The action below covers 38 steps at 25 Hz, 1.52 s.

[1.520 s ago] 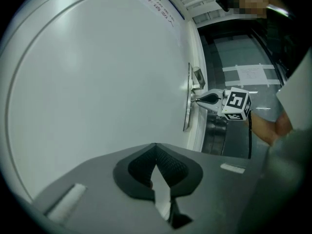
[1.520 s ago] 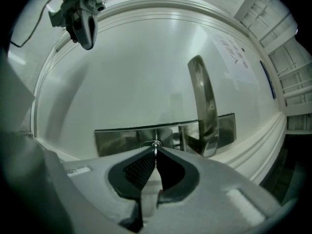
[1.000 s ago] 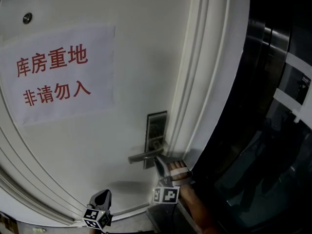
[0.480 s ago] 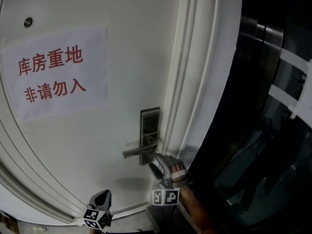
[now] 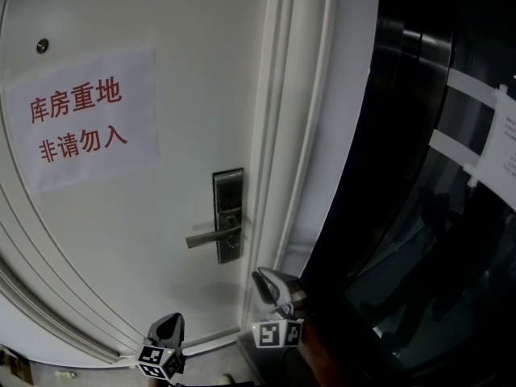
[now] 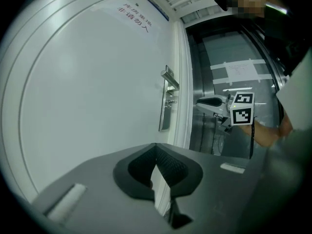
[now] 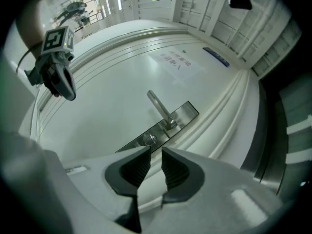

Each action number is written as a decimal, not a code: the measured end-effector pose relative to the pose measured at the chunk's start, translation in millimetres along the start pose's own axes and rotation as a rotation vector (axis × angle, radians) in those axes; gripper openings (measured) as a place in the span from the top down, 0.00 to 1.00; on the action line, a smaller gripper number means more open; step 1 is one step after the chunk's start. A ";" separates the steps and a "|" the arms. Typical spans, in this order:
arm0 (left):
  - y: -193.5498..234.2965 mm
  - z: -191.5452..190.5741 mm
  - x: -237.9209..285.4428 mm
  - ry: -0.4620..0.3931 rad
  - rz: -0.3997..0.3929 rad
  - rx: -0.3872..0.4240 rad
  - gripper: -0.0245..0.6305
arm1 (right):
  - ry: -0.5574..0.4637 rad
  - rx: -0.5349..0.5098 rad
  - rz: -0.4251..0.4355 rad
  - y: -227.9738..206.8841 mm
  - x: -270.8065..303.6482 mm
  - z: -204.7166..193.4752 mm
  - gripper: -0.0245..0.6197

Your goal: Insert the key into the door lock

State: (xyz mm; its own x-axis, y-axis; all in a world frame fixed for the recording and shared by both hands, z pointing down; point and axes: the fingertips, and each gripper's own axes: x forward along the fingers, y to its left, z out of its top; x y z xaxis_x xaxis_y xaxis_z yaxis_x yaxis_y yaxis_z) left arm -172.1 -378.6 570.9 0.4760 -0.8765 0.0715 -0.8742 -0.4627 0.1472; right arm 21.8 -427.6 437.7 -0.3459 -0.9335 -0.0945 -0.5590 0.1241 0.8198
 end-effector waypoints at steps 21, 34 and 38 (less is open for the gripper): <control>-96.3 -1.2 -53.4 -0.024 0.023 0.059 0.96 | 0.007 0.848 0.097 28.1 -125.4 -58.8 0.96; -139.9 -20.0 -87.7 -0.012 0.018 0.063 0.96 | 0.079 0.927 0.125 54.0 -198.9 -90.8 0.96; -152.7 -22.3 -100.2 -0.019 0.017 0.063 0.96 | 0.082 0.926 0.113 54.1 -220.2 -95.6 0.96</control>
State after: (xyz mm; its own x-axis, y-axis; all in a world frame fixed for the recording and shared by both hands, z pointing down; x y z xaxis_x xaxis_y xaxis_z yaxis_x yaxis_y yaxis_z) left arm -84.1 -217.2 563.2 0.4596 -0.8865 0.0542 -0.8867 -0.4547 0.0832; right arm 139.7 -247.5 556.9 -0.4006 -0.9158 0.0274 -0.9149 0.4015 0.0419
